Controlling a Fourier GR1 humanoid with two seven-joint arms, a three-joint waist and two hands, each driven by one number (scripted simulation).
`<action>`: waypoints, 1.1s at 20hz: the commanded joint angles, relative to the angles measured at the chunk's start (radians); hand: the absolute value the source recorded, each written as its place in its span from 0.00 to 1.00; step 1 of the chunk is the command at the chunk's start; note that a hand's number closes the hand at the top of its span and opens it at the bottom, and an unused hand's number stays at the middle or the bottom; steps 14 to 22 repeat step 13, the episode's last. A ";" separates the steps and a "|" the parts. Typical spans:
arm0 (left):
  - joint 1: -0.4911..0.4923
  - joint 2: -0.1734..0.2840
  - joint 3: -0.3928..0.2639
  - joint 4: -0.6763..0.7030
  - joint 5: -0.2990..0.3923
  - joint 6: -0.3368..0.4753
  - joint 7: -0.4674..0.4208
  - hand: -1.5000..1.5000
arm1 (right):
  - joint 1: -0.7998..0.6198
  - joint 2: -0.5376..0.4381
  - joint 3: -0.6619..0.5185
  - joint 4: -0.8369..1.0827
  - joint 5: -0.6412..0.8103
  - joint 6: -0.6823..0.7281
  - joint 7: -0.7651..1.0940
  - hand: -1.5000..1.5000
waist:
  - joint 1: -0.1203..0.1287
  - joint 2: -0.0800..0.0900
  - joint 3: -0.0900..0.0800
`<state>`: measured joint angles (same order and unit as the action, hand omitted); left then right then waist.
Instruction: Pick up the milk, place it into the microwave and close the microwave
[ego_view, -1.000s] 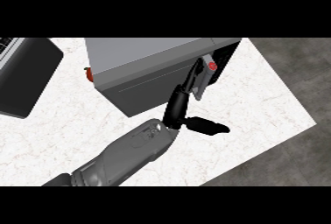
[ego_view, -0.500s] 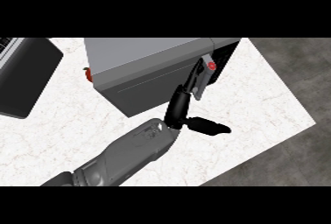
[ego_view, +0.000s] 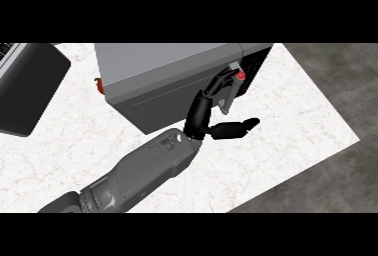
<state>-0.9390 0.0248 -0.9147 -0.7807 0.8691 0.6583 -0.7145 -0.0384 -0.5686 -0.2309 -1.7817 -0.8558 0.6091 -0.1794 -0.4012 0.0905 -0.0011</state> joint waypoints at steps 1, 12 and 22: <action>-0.077 -0.024 -0.026 0.125 0.002 -0.016 0.107 1.00 | -0.005 -0.005 0.000 -0.003 -0.016 -0.008 0.011 0.00 | -0.002 0.005 0.008; -0.127 0.040 -0.086 0.271 -0.072 0.113 0.176 0.00 | 0.006 -0.023 -0.023 -0.008 -0.033 -0.018 0.022 0.00 | 0.068 -0.011 0.014; -0.135 0.036 -0.085 0.275 -0.071 0.118 0.185 0.00 | 0.013 -0.029 -0.036 -0.007 -0.040 -0.024 0.024 0.00 | 0.059 -0.015 0.013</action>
